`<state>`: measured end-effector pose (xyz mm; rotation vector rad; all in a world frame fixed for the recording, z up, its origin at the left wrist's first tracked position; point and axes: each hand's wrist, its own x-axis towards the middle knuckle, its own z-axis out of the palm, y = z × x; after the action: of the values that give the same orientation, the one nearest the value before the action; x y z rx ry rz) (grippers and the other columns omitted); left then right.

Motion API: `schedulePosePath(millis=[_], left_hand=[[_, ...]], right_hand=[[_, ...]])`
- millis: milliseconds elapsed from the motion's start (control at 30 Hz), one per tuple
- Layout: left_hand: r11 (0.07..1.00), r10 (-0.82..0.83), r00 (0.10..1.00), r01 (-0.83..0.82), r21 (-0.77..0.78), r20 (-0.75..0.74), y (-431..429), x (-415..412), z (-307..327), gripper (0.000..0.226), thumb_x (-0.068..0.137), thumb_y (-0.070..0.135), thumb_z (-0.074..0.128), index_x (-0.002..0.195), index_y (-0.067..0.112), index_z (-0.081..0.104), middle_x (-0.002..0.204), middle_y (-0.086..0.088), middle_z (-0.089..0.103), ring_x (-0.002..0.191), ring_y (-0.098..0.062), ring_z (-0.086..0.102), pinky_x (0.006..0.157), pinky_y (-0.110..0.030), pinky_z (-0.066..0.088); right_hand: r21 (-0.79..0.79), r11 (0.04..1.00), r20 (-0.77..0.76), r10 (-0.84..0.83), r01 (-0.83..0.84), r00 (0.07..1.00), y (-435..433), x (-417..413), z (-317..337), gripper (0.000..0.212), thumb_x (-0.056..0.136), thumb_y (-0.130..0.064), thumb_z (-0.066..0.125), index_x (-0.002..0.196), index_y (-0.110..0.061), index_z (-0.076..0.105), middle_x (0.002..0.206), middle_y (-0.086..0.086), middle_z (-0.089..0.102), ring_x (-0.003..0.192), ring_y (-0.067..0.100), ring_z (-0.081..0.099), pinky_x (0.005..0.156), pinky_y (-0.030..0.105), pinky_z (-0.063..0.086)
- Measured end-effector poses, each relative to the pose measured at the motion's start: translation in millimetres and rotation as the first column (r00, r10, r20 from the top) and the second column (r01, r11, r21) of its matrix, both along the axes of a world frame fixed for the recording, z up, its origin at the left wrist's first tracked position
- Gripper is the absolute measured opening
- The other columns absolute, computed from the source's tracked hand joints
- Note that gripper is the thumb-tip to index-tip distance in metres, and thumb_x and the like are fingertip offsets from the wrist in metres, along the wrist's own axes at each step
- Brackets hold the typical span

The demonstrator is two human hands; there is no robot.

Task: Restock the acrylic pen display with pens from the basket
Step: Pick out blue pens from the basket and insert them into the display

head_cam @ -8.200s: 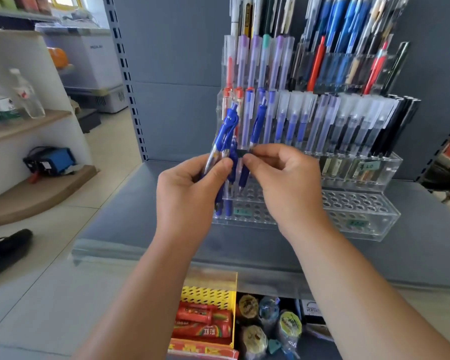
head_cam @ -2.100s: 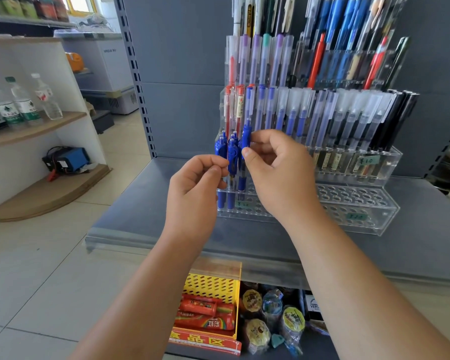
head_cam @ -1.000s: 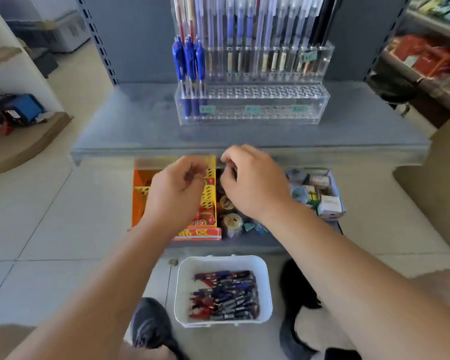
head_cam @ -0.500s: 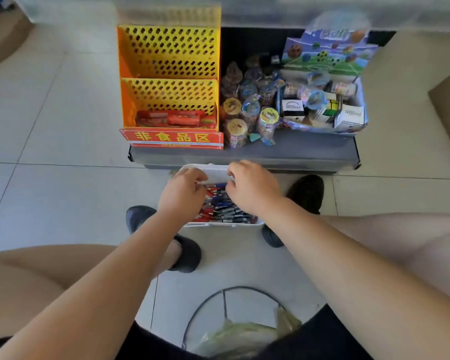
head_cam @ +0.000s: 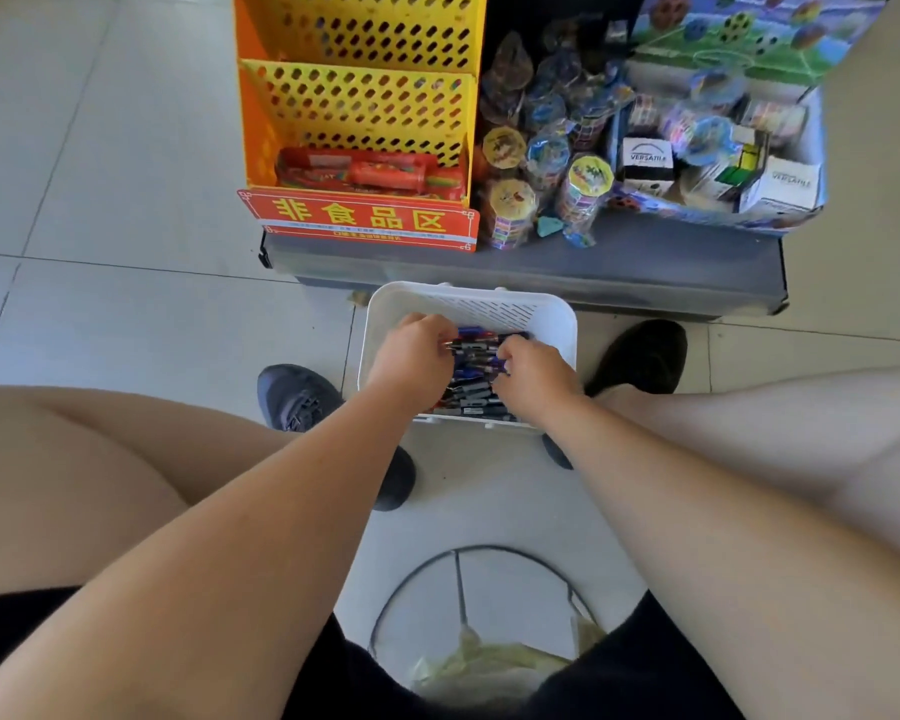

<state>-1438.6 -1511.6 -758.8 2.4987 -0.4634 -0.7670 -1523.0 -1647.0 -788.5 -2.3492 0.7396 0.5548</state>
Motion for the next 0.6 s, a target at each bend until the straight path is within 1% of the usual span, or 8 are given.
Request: schedulePosePath(millis=[100, 167, 267, 367, 500, 567, 600], left_hand=[[0.999, 0.022, 0.994, -0.019, 0.027, -0.111, 0, 1, -21, 0.035, 0.096, 0.006, 0.051, 0.127, 0.016, 0.062, 0.133, -0.008, 0.054, 0.11, -0.028, 0.059, 0.097, -0.04, 0.053], [0.998, -0.01, 0.995, 0.016, 0.058, -0.104, 1, 4, -39, 0.037, 0.095, 0.006, 0.052, 0.129, 0.016, 0.06, 0.136, -0.007, 0.049, 0.111, -0.028, 0.058, 0.098, -0.038, 0.051], [0.996, -0.026, 0.996, 0.033, 0.084, -0.087, -1, 11, -57, 0.044, 0.093, 0.004, 0.05, 0.134, 0.016, 0.056, 0.141, -0.003, 0.044, 0.11, -0.028, 0.058, 0.096, -0.041, 0.051], [0.992, 0.001, 0.994, 0.013, 0.125, -0.109, -11, 20, -76, 0.05, 0.09, 0.001, 0.047, 0.138, 0.016, 0.053, 0.146, -0.003, 0.04, 0.113, -0.028, 0.056, 0.095, -0.042, 0.052], [0.982, -0.004, 0.99, 0.03, 0.185, -0.138, -25, 33, -101, 0.064, 0.088, -0.003, 0.047, 0.147, 0.021, 0.041, 0.15, -0.005, 0.037, 0.125, -0.029, 0.048, 0.106, -0.046, 0.044], [0.978, -0.036, 0.987, 0.067, 0.199, -0.154, -28, 36, -112, 0.075, 0.084, -0.005, 0.05, 0.15, 0.026, 0.035, 0.154, 0.0, 0.031, 0.132, -0.028, 0.041, 0.109, -0.047, 0.041], [0.976, -0.051, 0.981, 0.088, 0.199, -0.185, -30, 35, -116, 0.08, 0.082, -0.006, 0.051, 0.152, 0.029, 0.031, 0.157, 0.003, 0.025, 0.136, -0.028, 0.037, 0.111, -0.047, 0.039]], right_hand=[[-0.029, 1.0, -0.043, -0.01, 0.009, 0.999, 0, -6, -19, 0.031, 0.088, -0.019, 0.059, 0.12, -0.018, 0.059, 0.126, 0.007, 0.057, 0.108, 0.028, 0.058, 0.087, 0.036, 0.052], [-0.049, 0.999, -0.053, 0.006, -0.008, 0.999, 2, -1, -31, 0.036, 0.088, -0.02, 0.059, 0.124, -0.02, 0.056, 0.132, 0.005, 0.048, 0.113, 0.028, 0.056, 0.091, 0.038, 0.051], [-0.036, 0.999, -0.043, 0.022, -0.024, 0.999, -2, 8, -45, 0.04, 0.086, -0.019, 0.058, 0.126, -0.02, 0.054, 0.133, 0.001, 0.042, 0.115, 0.026, 0.054, 0.096, 0.041, 0.05], [-0.017, 0.999, -0.083, 0.025, -0.027, 0.996, -10, 16, -60, 0.04, 0.088, -0.016, 0.058, 0.128, -0.017, 0.054, 0.135, 0.003, 0.042, 0.114, 0.027, 0.054, 0.096, 0.041, 0.049], [0.016, 1.0, -0.124, -0.007, 0.009, 0.992, -12, 29, -77, 0.038, 0.089, -0.012, 0.056, 0.127, -0.014, 0.058, 0.133, 0.011, 0.049, 0.119, 0.032, 0.052, 0.101, 0.041, 0.046], [0.008, 1.0, -0.138, -0.024, 0.025, 0.99, -13, 33, -85, 0.034, 0.089, -0.01, 0.056, 0.123, -0.011, 0.061, 0.128, 0.015, 0.053, 0.118, 0.034, 0.052, 0.103, 0.041, 0.045], [0.001, 0.999, -0.151, -0.031, 0.032, 0.988, -14, 34, -88, 0.034, 0.089, -0.009, 0.056, 0.122, -0.01, 0.06, 0.128, 0.016, 0.053, 0.118, 0.035, 0.051, 0.104, 0.042, 0.044]])
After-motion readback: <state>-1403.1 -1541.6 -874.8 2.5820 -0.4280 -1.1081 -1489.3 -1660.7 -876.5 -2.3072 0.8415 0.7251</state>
